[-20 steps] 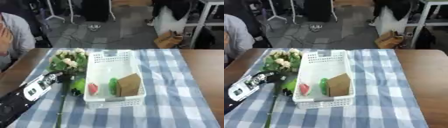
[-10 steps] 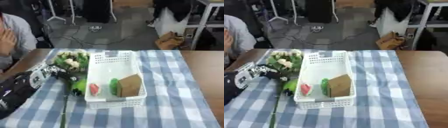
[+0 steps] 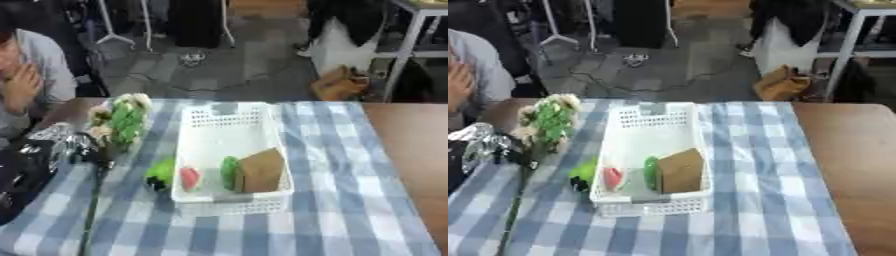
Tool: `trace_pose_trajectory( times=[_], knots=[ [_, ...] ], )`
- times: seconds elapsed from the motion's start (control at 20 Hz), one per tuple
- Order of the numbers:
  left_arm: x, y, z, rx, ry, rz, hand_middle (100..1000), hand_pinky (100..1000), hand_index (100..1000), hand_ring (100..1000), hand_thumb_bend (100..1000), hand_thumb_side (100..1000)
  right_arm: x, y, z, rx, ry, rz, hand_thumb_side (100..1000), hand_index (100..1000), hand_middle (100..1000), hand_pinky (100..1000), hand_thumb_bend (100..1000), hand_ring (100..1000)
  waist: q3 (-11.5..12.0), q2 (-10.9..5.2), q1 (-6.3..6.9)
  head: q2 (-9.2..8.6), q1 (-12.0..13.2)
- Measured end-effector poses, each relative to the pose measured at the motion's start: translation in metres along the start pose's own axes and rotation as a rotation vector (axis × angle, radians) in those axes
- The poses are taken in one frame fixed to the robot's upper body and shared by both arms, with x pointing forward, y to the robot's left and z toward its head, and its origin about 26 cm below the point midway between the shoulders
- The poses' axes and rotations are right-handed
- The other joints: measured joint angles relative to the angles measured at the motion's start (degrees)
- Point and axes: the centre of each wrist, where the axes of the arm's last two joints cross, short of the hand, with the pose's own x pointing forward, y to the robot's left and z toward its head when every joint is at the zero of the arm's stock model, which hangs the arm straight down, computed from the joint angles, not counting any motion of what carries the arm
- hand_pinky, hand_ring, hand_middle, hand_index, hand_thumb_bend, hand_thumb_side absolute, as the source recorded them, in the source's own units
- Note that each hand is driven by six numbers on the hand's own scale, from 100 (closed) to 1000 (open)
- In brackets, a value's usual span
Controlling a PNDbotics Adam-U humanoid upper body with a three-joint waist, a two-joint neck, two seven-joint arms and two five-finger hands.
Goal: Pick up objects on the table and place them in the box.
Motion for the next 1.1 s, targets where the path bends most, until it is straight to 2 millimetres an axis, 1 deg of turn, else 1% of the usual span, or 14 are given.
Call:
trace_pose_trajectory(
  times=[0.2, 0.3, 0.4, 0.45, 0.75, 0.8, 0.85, 0.95, 1.0, 1.05, 1.1],
  knots=[
    [-0.004, -0.002, -0.002, 0.017, 0.005, 0.026, 1000, 881, 1000, 1000, 100, 1000, 0.0, 0.0, 0.0, 0.0, 0.001, 0.0, 584, 480, 433, 542, 100, 522, -0.1, 0.0, 0.0, 0.0, 0.0],
    [-0.004, -0.003, -0.003, 0.019, 0.005, 0.036, 972, 860, 1000, 1000, 100, 1000, 0.0, 0.0, 0.0, -0.002, 0.002, 0.001, 580, 476, 430, 541, 100, 521, -0.1, 0.0, 0.0, 0.0, 0.0],
    [-0.002, -0.004, -0.004, 0.019, 0.0, 0.043, 956, 857, 1000, 1000, 100, 1000, 0.0, 0.0, 0.0, -0.005, 0.003, 0.002, 579, 476, 430, 541, 100, 521, -0.1, 0.0, 0.0, 0.0, 0.0],
    [0.0, -0.004, -0.005, 0.018, -0.002, 0.042, 940, 844, 1000, 983, 100, 1000, 0.0, 0.0, 0.0, -0.006, 0.003, 0.002, 576, 476, 430, 541, 100, 521, -0.1, 0.0, 0.0, 0.0, 0.1],
    [0.005, -0.005, -0.007, -0.016, -0.016, 0.019, 913, 820, 994, 962, 100, 1000, 0.0, 0.0, 0.0, -0.02, 0.005, 0.003, 565, 474, 428, 540, 100, 521, -0.2, 0.0, 0.0, 0.03, 0.3],
    [0.006, -0.006, -0.008, -0.026, -0.018, 0.013, 901, 811, 984, 953, 100, 1000, 0.0, 0.0, 0.0, -0.023, 0.005, 0.003, 564, 474, 428, 540, 100, 521, -0.3, 0.0, 0.0, 0.03, 0.3],
    [0.006, -0.007, -0.009, -0.035, -0.019, 0.007, 875, 790, 964, 933, 125, 1000, 0.0, 0.0, 0.0, -0.025, 0.005, 0.004, 561, 474, 428, 540, 100, 520, -0.3, 0.0, 0.0, 0.03, 0.3],
    [0.007, -0.009, -0.011, -0.053, -0.018, -0.005, 830, 771, 938, 914, 142, 1000, 0.0, 0.0, 0.0, -0.03, 0.004, 0.004, 555, 473, 427, 539, 100, 520, -0.4, 0.0, 0.0, 0.04, 0.5],
    [0.009, -0.01, -0.012, -0.06, -0.016, -0.013, 830, 771, 938, 914, 142, 1000, 0.0, 0.0, 0.0, -0.031, 0.005, 0.004, 555, 473, 427, 539, 100, 520, -0.4, 0.0, 0.0, 0.04, 0.5],
    [0.009, -0.01, -0.013, -0.065, -0.014, -0.021, 774, 746, 908, 883, 153, 1000, 0.0, 0.0, 0.0, -0.033, 0.005, 0.004, 550, 473, 427, 539, 100, 520, -0.4, 0.0, 0.0, 0.05, 0.6],
    [0.01, -0.01, -0.013, -0.068, -0.01, -0.029, 744, 724, 889, 861, 160, 1000, 0.0, 0.0, 0.0, -0.033, 0.005, 0.004, 550, 472, 427, 539, 100, 519, -0.4, 0.0, 0.0, 0.05, 0.7]
  ],
)
